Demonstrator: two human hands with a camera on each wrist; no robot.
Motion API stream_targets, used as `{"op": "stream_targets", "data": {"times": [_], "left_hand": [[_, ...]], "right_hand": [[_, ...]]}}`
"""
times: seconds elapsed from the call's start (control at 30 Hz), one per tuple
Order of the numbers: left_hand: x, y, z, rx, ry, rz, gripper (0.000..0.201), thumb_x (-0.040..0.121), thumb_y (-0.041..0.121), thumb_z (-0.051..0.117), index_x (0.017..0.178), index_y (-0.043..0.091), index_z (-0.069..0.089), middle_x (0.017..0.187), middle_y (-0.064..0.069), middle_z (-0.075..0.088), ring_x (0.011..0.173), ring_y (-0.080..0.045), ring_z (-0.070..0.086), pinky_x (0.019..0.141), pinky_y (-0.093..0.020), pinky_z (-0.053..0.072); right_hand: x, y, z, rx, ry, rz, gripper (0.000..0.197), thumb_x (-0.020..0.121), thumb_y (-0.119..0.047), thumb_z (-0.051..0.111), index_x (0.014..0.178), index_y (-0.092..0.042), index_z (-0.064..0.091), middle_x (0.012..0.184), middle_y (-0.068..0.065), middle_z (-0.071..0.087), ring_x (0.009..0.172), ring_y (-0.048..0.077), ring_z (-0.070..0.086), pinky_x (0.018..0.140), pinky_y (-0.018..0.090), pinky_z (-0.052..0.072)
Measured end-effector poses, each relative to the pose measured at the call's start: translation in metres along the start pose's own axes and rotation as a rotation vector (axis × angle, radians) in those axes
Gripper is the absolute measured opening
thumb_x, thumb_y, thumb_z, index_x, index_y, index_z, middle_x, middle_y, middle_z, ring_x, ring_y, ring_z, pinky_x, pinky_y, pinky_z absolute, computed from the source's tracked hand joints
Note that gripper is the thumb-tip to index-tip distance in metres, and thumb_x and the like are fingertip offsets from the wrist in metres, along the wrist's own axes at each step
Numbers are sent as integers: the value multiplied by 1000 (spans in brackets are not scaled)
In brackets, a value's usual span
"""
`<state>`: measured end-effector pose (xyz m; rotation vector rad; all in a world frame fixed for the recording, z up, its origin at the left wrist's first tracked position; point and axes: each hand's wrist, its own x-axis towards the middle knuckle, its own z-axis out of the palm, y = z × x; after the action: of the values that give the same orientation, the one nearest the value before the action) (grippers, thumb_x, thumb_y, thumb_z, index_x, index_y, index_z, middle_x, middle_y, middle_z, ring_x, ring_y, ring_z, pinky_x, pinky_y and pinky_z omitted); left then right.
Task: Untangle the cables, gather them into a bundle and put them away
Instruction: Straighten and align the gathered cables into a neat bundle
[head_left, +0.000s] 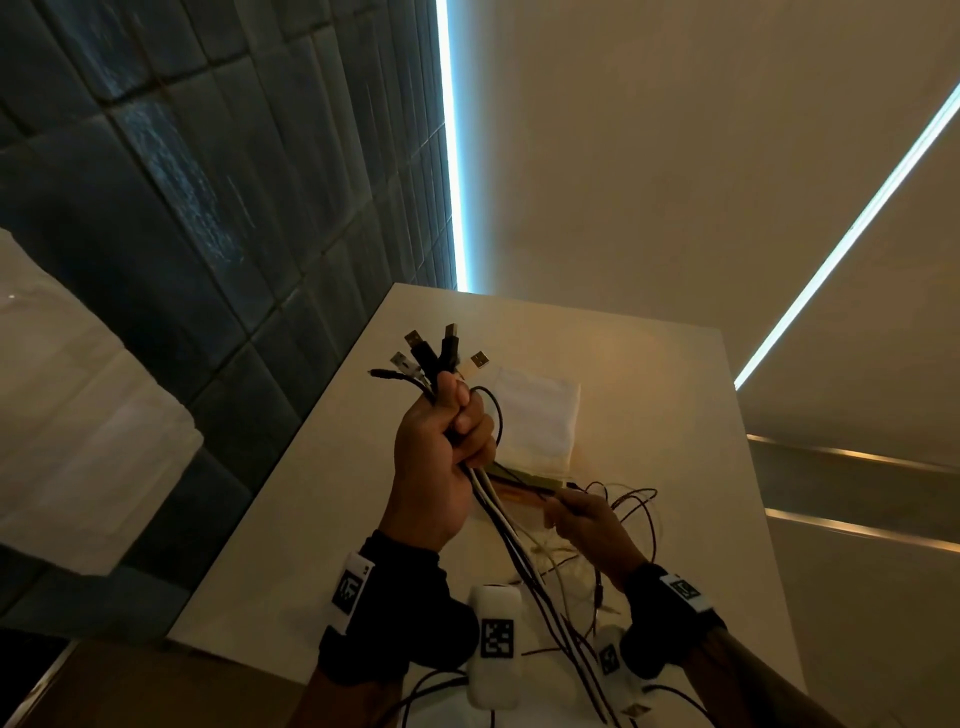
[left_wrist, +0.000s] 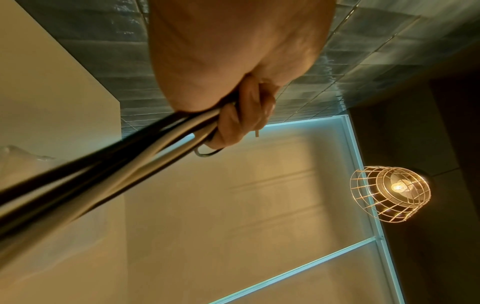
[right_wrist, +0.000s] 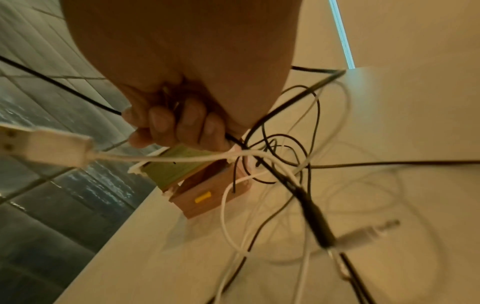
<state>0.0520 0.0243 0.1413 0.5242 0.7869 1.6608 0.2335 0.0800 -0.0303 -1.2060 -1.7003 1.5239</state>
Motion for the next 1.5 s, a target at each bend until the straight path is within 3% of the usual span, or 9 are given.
{"op": "stream_targets", "data": {"times": [0.13,0.4,0.6,0.73,0.9,1.07,1.23,1.37,1.5], "left_hand": [[0,5,0,40,-25,14,28,92,35,43,74,13,42,55,6,32,44,-6,20,43,-22,17],[5,0,-6,140,159,-44,34,105,28,33,74,16,42,53,8,33,40,-5,23,42,-21,18],[8,-13,-6,196,280,-160,32,105,30,33,78,15,42,63,-1,49,46,-10,38,45,-23,24],[7,-14,-3,226,292,-226,31,104,33,34,90,10,49,68,-6,65,53,-14,48,47,-24,35],[5,-6,1,-52,211,-211,33,103,34,35,78,14,46,60,-2,46,57,-18,51,61,-32,44],[5,-7,0,-13,104,-126,33,102,32,35,75,16,45,62,4,37,45,-7,29,47,-23,27],[4,-8,1,45,32,-72,31,97,33,38,72,15,43,57,6,30,43,-7,20,48,-25,15],[3,-5,0,46,27,-64,32,98,33,38,72,15,43,56,7,30,43,-7,19,46,-24,16],[1,-1,-3,25,24,-52,34,100,32,36,72,15,43,56,7,29,42,-6,19,42,-21,19]], "right_hand": [[-4,9,-2,-15,-4,98,32,98,-5,48,67,-6,57,50,-13,43,48,3,35,49,15,31],[4,-43,-9,132,253,43,20,89,-10,62,70,-6,66,53,-2,48,50,13,38,45,23,31],[-8,-129,-3,321,84,-291,16,93,-3,56,85,11,60,52,-1,43,47,12,34,46,20,28],[-21,-148,4,333,-103,-333,15,93,4,53,81,7,61,56,-4,51,47,6,41,49,15,37],[-24,-128,8,257,-236,-164,17,88,-8,61,81,6,66,63,12,46,51,11,38,50,18,31],[-20,-96,6,217,-216,-42,23,97,-5,50,80,6,63,52,-14,55,46,0,37,47,10,30],[-5,-57,6,159,-143,-53,30,97,-10,53,79,13,61,56,-7,43,51,7,34,49,14,30],[7,-28,6,81,-106,-51,29,98,-13,53,72,-4,62,61,1,43,54,8,36,53,17,33],[9,-5,7,41,-79,3,33,99,-8,49,67,-8,58,55,-13,45,50,3,37,52,15,33]]}}
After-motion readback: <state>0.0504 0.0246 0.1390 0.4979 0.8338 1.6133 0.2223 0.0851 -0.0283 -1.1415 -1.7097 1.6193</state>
